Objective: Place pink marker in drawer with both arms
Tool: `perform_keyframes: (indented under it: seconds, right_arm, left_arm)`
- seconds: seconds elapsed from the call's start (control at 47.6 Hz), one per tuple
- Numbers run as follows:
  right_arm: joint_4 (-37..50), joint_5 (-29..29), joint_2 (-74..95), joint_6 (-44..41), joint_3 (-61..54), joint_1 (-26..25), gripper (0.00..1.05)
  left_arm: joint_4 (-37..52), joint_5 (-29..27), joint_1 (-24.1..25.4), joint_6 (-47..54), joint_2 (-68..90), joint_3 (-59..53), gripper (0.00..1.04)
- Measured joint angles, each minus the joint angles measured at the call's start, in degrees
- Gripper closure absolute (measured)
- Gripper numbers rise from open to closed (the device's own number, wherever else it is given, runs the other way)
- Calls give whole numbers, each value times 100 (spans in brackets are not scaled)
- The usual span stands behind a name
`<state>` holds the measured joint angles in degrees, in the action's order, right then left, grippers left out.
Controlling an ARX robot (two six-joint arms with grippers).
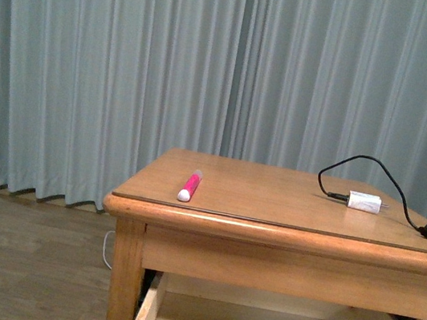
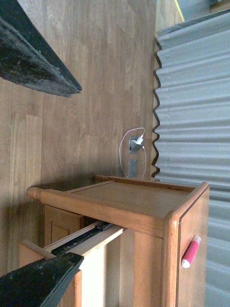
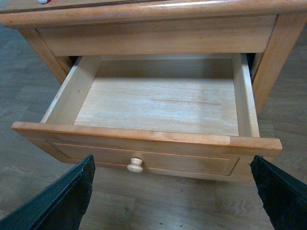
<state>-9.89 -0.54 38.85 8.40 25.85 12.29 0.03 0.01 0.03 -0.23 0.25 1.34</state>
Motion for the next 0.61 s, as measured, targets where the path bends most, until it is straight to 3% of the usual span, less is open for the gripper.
perform_keyframes:
  seconds: [0.063, 0.084, 0.168, 0.231, 0.483, 0.609]
  right_arm:
    - [0, 0, 0, 0, 0, 0, 8]
    - [0, 0, 0, 0, 0, 0, 8]
    - [0, 2, 0, 0, -2, 0, 8]
    - [0, 2, 4, 0, -2, -2, 8]
    - [0, 2, 4, 0, -9, 0, 8]
    - [0, 4, 4, 0, -11, 0, 8]
  left_arm:
    - [-13, -66, -37, -26, 13, 4, 6]
    - [-50, -553, -186, -195, 74, 9, 6]
    - [81, -1578, -717, -564, 490, 68, 6]
    - [337, -1985, -1060, -750, 1040, 264, 6]
    - [1534, -1742, -1353, -741, 3923, 1985, 6]
    - [1676, -1231, -1456, -568, 5941, 3486, 6]
